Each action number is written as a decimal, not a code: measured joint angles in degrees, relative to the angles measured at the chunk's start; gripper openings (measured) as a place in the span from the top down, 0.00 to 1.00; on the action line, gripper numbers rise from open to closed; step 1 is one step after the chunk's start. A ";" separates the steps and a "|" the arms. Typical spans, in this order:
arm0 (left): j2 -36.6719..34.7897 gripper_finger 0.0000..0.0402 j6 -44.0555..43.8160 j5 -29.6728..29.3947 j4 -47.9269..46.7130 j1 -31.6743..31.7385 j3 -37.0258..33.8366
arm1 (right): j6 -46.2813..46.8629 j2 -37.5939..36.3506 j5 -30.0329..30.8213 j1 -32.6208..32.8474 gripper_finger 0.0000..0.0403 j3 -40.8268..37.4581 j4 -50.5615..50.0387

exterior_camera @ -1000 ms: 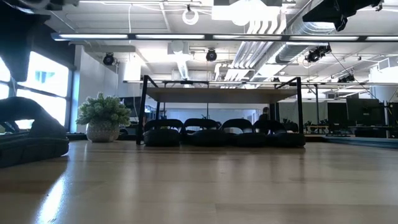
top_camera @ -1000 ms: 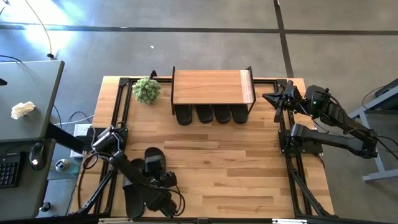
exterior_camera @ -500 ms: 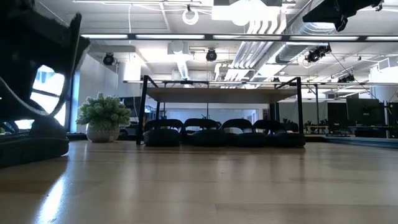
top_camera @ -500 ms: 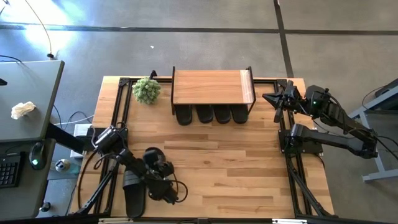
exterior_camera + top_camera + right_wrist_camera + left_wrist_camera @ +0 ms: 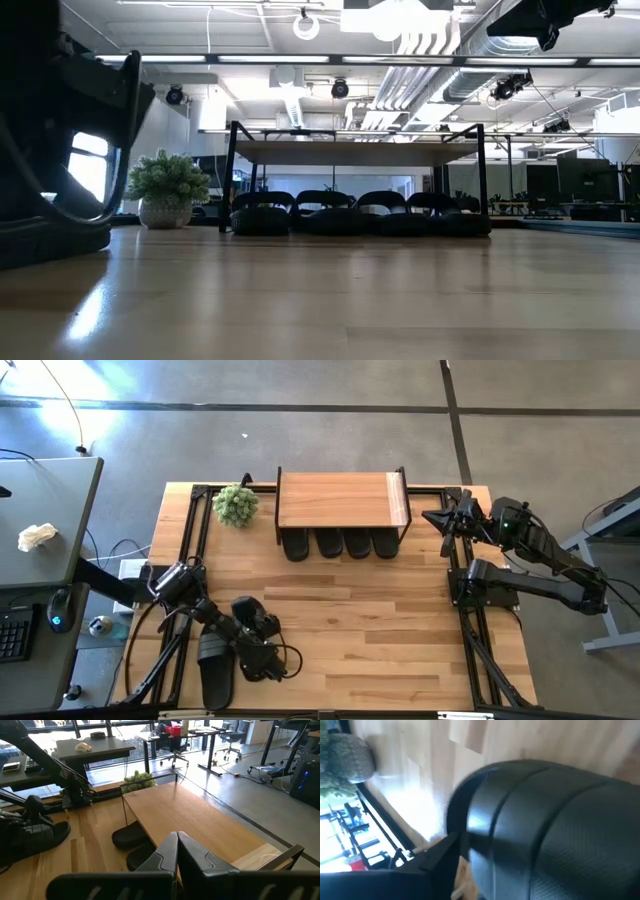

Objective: Pick and place slides into the shelf
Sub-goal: Put the black slipper on the shelf

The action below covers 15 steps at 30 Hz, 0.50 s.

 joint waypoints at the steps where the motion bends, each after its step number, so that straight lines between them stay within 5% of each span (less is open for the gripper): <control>1: -0.02 0.51 -0.06 -0.40 -0.29 0.02 0.01 | 0.00 0.00 0.00 0.02 1.00 0.00 0.00; 11: -0.02 0.95 0.13 0.79 -0.65 -0.03 0.80 | 0.00 0.00 0.00 0.00 1.00 0.00 -0.22; 15: -0.02 0.95 0.26 0.94 -1.84 -0.05 4.99 | 0.00 0.00 0.01 0.01 1.00 0.00 -0.22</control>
